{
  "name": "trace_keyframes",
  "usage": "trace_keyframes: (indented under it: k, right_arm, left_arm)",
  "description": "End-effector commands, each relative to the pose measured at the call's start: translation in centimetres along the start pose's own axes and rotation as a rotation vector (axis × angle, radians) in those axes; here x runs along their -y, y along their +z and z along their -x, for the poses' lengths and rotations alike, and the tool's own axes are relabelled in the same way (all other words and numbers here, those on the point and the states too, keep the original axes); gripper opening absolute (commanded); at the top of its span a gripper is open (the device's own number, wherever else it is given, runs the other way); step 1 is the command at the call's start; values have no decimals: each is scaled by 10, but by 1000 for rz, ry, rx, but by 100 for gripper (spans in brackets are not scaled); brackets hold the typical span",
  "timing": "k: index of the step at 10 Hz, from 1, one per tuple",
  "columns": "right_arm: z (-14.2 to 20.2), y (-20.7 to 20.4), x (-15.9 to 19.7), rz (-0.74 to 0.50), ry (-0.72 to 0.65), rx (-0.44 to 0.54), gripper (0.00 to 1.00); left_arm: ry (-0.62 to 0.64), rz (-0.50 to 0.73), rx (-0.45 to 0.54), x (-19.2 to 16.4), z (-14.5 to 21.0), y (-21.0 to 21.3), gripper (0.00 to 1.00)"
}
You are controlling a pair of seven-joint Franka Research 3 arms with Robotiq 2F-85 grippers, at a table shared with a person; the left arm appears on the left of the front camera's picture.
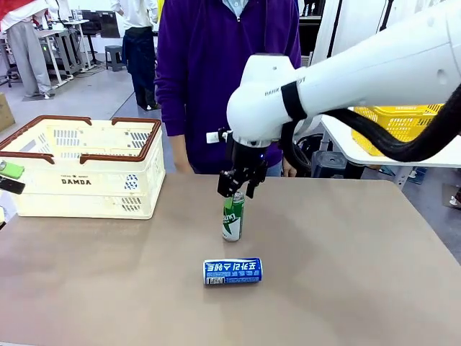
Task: Place the drinks into the Shopping basket.
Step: Pick up one drink and place it into the Shopping basket.
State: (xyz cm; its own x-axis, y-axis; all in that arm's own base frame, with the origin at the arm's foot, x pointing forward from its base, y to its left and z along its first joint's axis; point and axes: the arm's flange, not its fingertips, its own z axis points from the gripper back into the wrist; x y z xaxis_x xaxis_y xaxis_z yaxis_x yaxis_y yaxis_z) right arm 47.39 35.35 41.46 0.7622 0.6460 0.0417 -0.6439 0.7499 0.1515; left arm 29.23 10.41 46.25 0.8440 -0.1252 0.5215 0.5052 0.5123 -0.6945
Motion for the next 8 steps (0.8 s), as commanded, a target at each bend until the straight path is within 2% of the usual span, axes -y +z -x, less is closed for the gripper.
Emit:
trace_keyframes:
  k: [1,3,4,6,7,8]
  right_arm:
    - [25,76,28,-147,17,18,100]
    - [75,160,103,-252,-97,98,100]
    - [114,189,156,-342,-196,122,100]
    - [196,209,250,-540,-374,154,100]
    - [236,209,288,-667,-434,191,100]
    - [281,201,323,-803,-488,267,100]
  left_arm:
    - [2,11,15,2,-1,0,100]
    - [2,11,15,2,-1,0,100]
    - [2,11,15,2,-1,0,100]
    - [2,11,15,2,-1,0,100]
    - [2,11,15,2,-1,0,100]
    - [2,11,15,2,-1,0,100]
